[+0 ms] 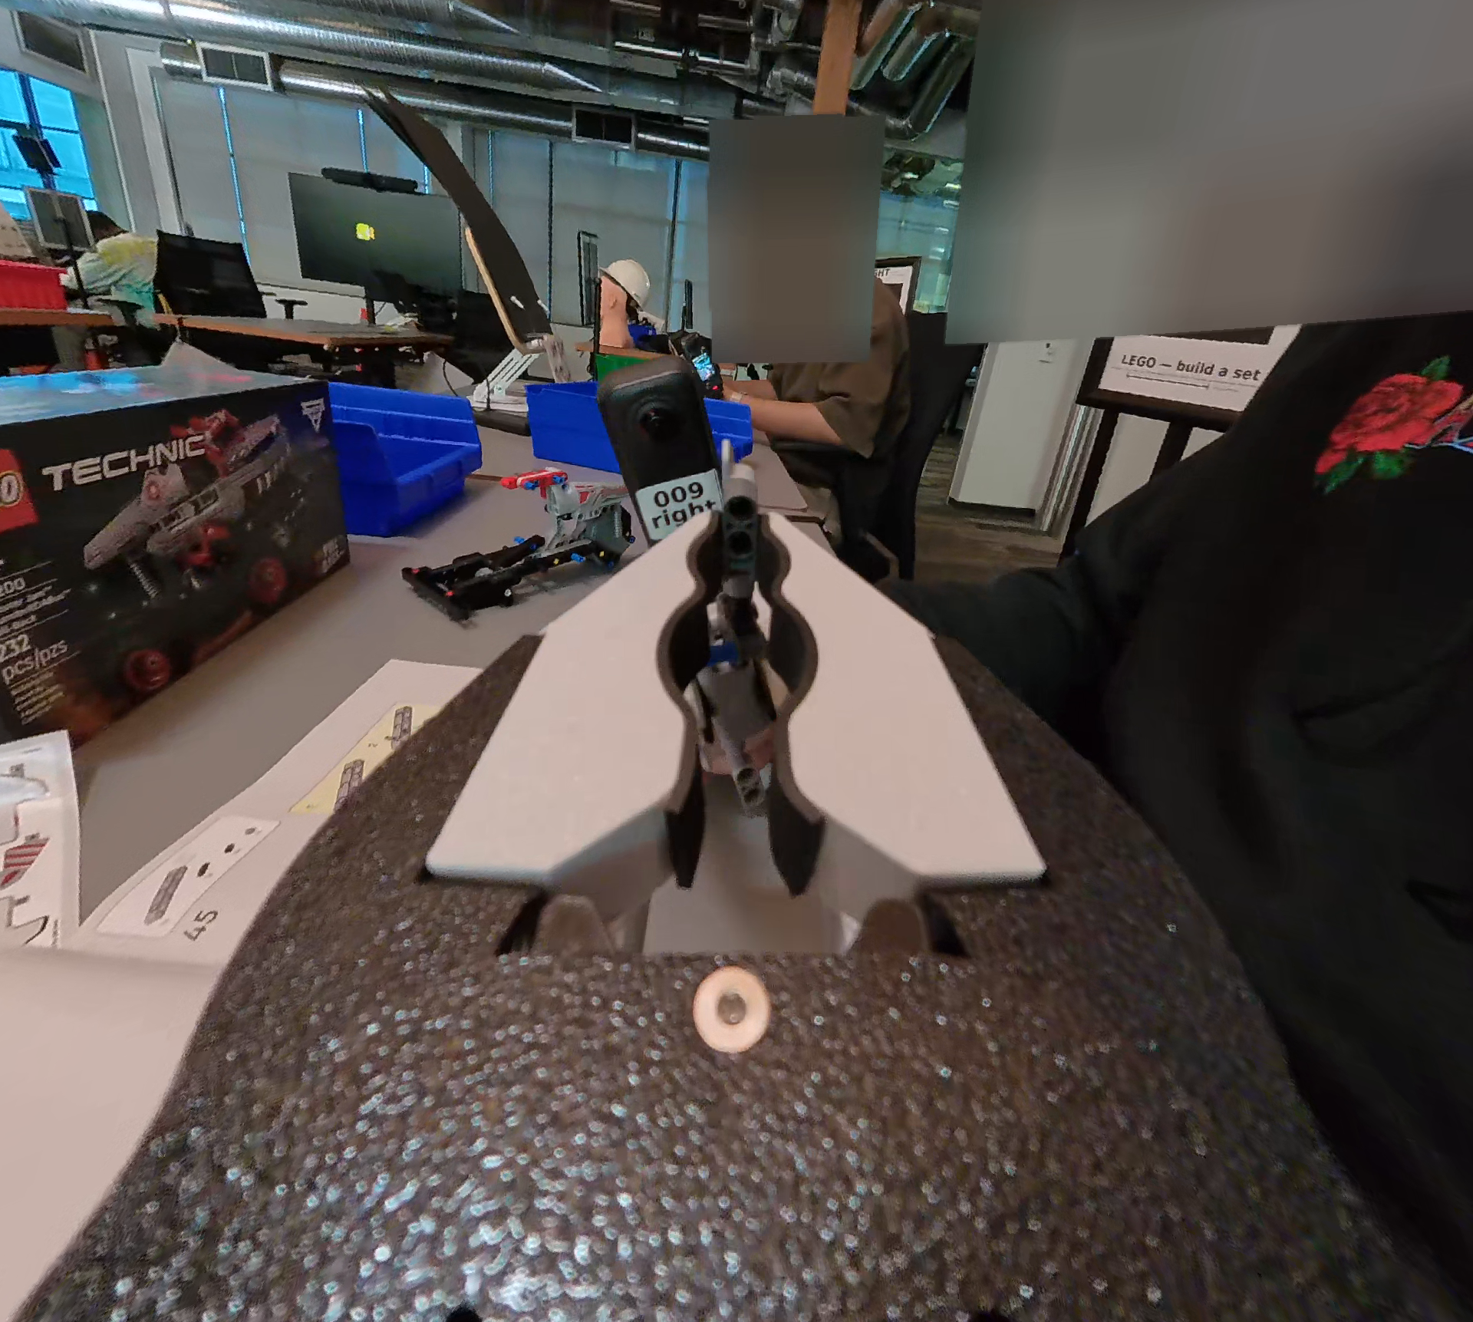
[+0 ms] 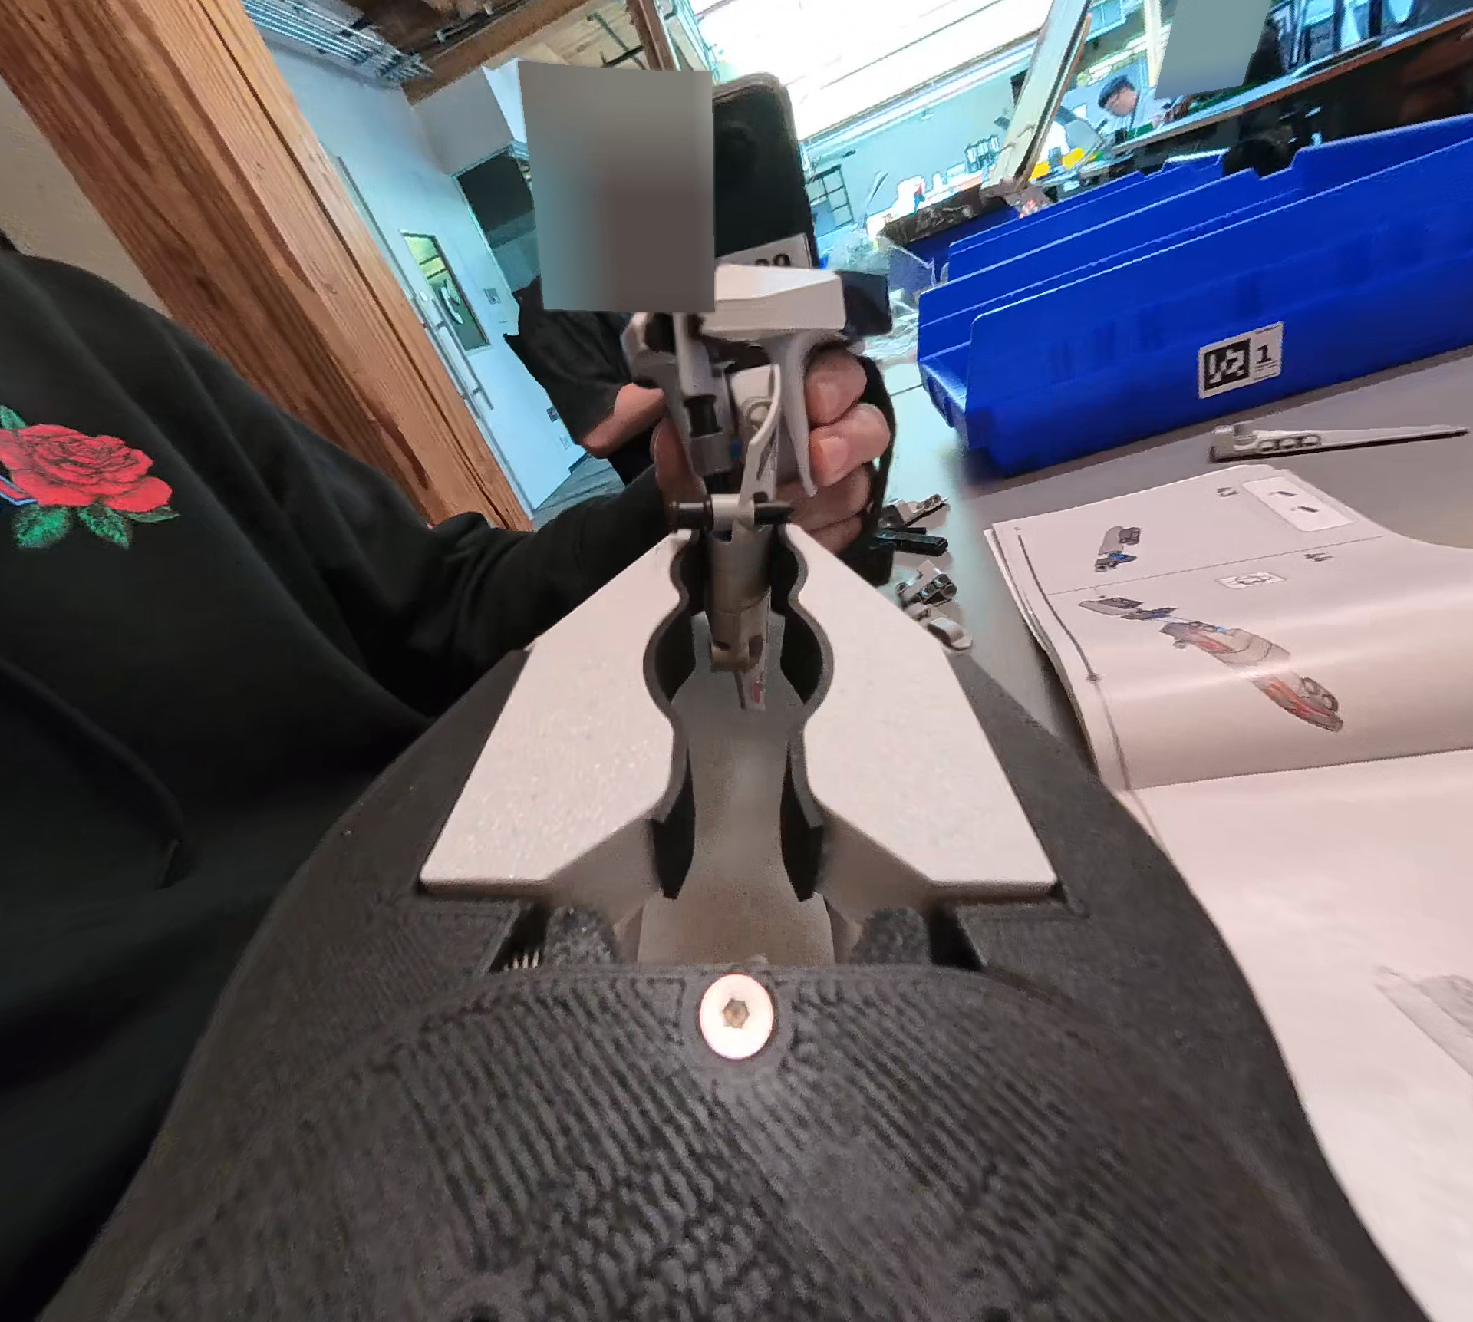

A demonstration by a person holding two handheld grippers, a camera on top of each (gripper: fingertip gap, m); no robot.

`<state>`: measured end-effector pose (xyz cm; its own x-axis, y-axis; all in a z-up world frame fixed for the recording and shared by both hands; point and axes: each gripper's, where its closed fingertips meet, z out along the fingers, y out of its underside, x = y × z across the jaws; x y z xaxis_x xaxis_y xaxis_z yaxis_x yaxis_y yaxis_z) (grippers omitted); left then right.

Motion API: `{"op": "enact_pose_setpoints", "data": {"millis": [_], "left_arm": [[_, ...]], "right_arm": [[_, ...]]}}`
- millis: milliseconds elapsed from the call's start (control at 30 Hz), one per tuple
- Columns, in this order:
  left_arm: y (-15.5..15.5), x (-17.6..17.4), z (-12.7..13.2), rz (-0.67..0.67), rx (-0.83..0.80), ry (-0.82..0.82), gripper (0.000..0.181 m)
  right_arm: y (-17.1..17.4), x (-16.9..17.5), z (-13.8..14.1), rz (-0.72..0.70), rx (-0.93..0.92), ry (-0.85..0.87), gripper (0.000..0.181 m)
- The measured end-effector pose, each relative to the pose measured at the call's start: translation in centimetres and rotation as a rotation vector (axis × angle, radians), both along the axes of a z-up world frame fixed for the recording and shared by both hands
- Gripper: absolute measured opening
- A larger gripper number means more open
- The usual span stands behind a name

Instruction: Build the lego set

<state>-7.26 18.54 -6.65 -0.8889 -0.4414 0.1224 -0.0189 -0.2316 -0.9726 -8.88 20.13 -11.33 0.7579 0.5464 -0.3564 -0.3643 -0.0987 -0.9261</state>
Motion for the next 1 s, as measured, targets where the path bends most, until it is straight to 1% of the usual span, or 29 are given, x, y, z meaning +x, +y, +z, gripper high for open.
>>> {"op": "enact_pose_setpoints", "data": {"millis": [67, 167, 200, 300, 400, 500, 567, 700, 800, 933, 1000], "left_arm": [[-0.1, -0.1, 0.1, -0.01, 0.0, 0.0, 0.006], [0.0, 0.1, 0.0, 0.017, 0.048, -0.034, 0.005], [-0.2, 0.1, -0.1, 0.01, 0.059, -0.027, 0.005], [-0.2, 0.2, -0.4, 0.011, 0.07, -0.003, 0.005], [0.2, 0.6, -0.7, 0.049, 0.111, 0.034, 0.005], [0.5, 1.2, -0.9, 0.132, 0.166, 0.038, 0.006], [0.5, 1.6, -0.9, 0.173, 0.171, 0.039, 0.006], [0.5, 2.1, -1.0, 0.209, 0.184, 0.053, 0.007], [0.3, 1.9, -1.0, 0.194, 0.19, 0.069, 0.005], [0.3, 1.3, -1.1, 0.121, 0.172, 0.101, 0.005], [0.4, 1.3, -1.4, 0.093, 0.16, 0.159, 0.005]], "right_arm": [[0.0, 0.0, 0.0, 0.003, 0.002, 0.009, 0.015], [0.0, -0.1, -0.1, 0.026, -0.018, 0.038, 0.014], [0.0, -0.3, -0.2, 0.047, -0.026, 0.043, 0.014], [0.1, -0.3, -0.3, 0.034, -0.032, 0.035, 0.015], [0.3, 0.1, -0.3, 0.012, -0.04, 0.047, 0.015], [0.5, 0.7, -0.5, -0.019, -0.057, 0.067, 0.015], [0.5, 1.0, -0.4, -0.026, -0.053, 0.09, 0.015], [0.6, 1.2, -0.5, -0.034, -0.063, 0.095, 0.015], [0.7, 1.1, -0.5, -0.031, -0.066, 0.093, 0.015], [0.7, 0.7, -0.6, -0.018, -0.069, 0.075, 0.015], [0.8, 0.3, -0.9, -0.009, -0.084, 0.043, 0.015]]}}
